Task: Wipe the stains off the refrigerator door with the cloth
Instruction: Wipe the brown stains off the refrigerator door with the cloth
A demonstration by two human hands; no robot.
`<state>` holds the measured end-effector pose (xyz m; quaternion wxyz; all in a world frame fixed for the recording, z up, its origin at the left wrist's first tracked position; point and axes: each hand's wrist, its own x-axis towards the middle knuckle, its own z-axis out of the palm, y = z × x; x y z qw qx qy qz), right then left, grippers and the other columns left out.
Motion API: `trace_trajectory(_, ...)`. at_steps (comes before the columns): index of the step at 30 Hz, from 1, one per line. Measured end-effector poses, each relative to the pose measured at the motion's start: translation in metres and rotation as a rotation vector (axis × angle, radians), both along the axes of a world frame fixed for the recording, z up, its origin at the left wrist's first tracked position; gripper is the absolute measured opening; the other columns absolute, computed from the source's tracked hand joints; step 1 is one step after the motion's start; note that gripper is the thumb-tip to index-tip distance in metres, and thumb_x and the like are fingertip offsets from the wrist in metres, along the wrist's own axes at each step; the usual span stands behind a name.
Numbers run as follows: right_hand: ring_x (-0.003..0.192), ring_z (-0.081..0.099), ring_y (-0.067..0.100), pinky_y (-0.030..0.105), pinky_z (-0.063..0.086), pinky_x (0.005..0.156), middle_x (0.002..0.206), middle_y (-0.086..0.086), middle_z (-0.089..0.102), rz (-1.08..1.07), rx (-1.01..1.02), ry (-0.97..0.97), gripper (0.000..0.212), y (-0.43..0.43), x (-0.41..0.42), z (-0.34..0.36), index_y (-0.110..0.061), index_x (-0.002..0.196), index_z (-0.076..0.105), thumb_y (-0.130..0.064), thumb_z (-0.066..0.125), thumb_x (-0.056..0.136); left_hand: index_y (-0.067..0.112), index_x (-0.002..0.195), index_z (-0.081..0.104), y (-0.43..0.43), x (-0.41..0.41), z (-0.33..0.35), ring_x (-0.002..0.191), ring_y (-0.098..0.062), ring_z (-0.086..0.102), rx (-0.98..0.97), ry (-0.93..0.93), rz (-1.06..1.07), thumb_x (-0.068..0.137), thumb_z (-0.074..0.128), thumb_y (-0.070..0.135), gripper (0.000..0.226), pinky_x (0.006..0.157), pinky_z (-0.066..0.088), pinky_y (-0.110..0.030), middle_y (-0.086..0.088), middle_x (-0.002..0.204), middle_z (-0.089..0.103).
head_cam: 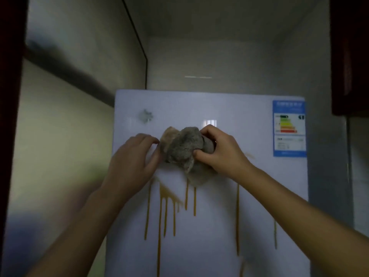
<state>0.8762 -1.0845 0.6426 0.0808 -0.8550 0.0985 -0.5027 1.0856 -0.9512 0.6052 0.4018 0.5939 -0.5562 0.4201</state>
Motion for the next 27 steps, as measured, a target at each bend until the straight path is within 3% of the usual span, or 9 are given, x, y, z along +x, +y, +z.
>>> trace_trajectory(3, 0.090, 0.058, 0.011, 0.033, 0.050, 0.076, 0.097, -0.009, 0.064, -0.084, -0.190, 0.020, 0.021, -0.012, 0.020, 0.021, -0.029, 0.104, 0.058, -0.032, 0.072, 0.088, 0.014, 0.120, 0.064, -0.012, 0.023, 0.004, 0.112, -0.024, 0.061, -0.080, -0.067, 0.126, 0.093, 0.047, 0.036, 0.039, 0.089, 0.051, -0.038, -0.005, 0.125, 0.065)
trace_trajectory(7, 0.101, 0.045, 0.010, 0.029, 0.045, 0.083, 0.107, -0.006, 0.054, -0.198, -0.345, -0.055, 0.026, -0.026, 0.042, 0.016, -0.024, 0.108, 0.065, -0.038, 0.071, 0.087, 0.014, 0.128, 0.060, -0.022, 0.046, -0.021, 0.126, -0.028, 0.055, 0.013, -0.125, 0.215, 0.091, 0.047, 0.041, 0.048, 0.097, 0.048, -0.040, -0.010, 0.140, 0.056)
trace_trajectory(10, 0.103, 0.046, 0.015, 0.027, 0.042, 0.085, 0.112, 0.000, 0.054, -0.208, -0.457, -0.180, 0.033, -0.025, 0.052, 0.007, -0.018, 0.113, 0.062, -0.029, 0.073, 0.084, 0.016, 0.134, 0.055, -0.024, 0.049, -0.027, 0.132, -0.026, 0.049, 0.033, -0.135, 0.207, 0.089, 0.048, 0.043, 0.053, 0.099, 0.047, -0.041, -0.009, 0.146, 0.051)
trace_trajectory(15, 0.090, 0.053, 0.023, 0.036, 0.048, 0.076, 0.101, 0.005, 0.060, -0.107, -0.646, -0.197, 0.010, -0.035, 0.060, 0.001, -0.010, 0.100, 0.067, -0.012, 0.069, 0.090, 0.013, 0.132, 0.060, -0.022, 0.048, -0.022, 0.128, -0.021, 0.054, -0.042, -0.100, 0.118, 0.094, 0.043, 0.034, 0.047, 0.099, 0.044, -0.035, -0.006, 0.140, 0.058)
trace_trajectory(22, 0.098, 0.061, 0.026, 0.033, 0.049, 0.083, 0.109, 0.006, 0.071, -0.162, -0.775, -0.286, 0.018, -0.049, 0.061, -0.011, -0.012, 0.108, 0.078, -0.013, 0.063, 0.098, 0.014, 0.136, 0.055, -0.017, 0.050, -0.022, 0.133, -0.022, 0.050, 0.049, -0.119, 0.133, 0.094, 0.040, 0.037, 0.051, 0.102, 0.046, -0.038, -0.006, 0.146, 0.053)
trace_trajectory(27, 0.099, 0.062, 0.024, 0.038, 0.049, 0.084, 0.108, 0.003, 0.072, -0.125, -0.665, -0.327, 0.020, -0.048, 0.063, -0.014, -0.013, 0.102, 0.078, -0.010, 0.060, 0.094, 0.016, 0.136, 0.056, -0.014, 0.049, -0.020, 0.134, -0.020, 0.050, 0.065, -0.118, 0.134, 0.095, 0.038, 0.039, 0.050, 0.103, 0.045, -0.036, -0.004, 0.148, 0.052)
